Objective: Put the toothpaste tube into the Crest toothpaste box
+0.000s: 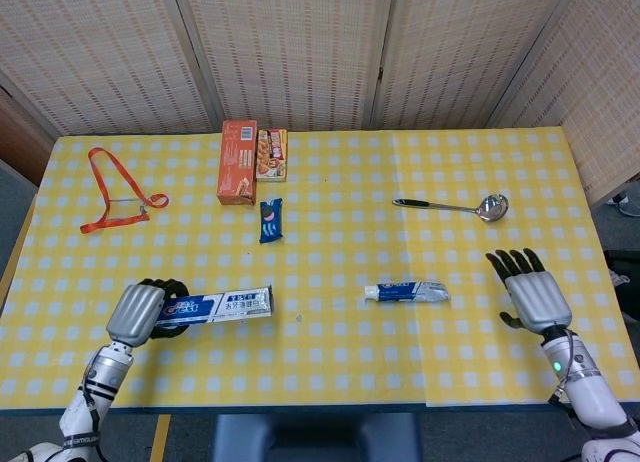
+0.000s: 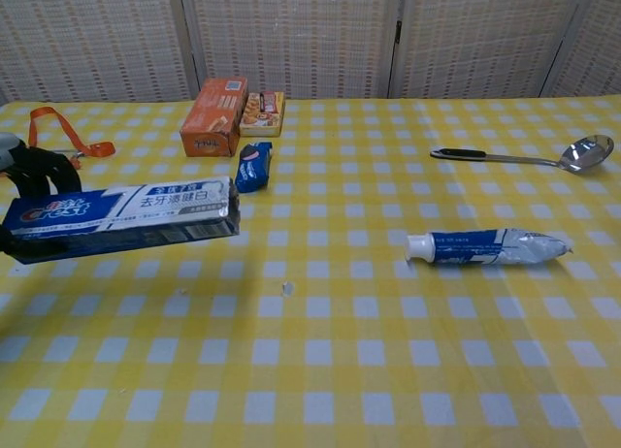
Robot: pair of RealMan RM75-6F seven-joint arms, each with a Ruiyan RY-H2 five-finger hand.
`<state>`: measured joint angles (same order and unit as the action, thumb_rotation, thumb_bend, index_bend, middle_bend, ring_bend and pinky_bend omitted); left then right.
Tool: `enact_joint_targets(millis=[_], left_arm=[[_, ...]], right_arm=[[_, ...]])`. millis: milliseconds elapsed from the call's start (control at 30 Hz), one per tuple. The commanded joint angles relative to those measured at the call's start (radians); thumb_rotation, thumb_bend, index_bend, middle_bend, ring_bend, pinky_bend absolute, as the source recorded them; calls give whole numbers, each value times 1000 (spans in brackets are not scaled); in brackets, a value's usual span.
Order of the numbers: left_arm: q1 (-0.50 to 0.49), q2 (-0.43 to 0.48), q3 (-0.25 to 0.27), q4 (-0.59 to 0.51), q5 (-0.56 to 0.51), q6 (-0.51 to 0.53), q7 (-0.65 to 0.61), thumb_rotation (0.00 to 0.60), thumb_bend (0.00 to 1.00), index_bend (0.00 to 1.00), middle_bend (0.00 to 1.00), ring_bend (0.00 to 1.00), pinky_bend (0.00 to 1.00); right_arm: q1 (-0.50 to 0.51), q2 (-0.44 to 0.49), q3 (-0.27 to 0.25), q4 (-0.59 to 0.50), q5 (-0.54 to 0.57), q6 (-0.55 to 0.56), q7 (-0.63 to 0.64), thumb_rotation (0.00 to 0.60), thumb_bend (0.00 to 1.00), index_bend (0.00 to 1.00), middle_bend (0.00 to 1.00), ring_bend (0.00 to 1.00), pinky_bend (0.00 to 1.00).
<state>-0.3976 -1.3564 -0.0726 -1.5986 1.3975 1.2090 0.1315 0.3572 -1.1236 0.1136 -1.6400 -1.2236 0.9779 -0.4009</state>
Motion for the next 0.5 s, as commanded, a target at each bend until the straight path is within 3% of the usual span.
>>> enact_joint_targets(millis=[33, 267, 500], left_arm=[[10, 16, 0, -12, 7, 17, -9, 600, 317, 570, 621, 509, 453], [27, 56, -2, -28, 9, 40, -41, 600, 317, 570, 621, 509, 453], [41, 84, -5, -27, 11, 56, -76, 600, 317, 572, 621, 509, 453]], right_arm=[[92, -81, 15, 53, 100, -85, -102, 600, 268, 190, 167, 128, 23], [184, -194, 20, 113, 202, -116, -213, 600, 267, 318, 251, 200, 111], [246, -276, -5, 149, 285, -113, -315, 600, 267, 345, 273, 225, 147]])
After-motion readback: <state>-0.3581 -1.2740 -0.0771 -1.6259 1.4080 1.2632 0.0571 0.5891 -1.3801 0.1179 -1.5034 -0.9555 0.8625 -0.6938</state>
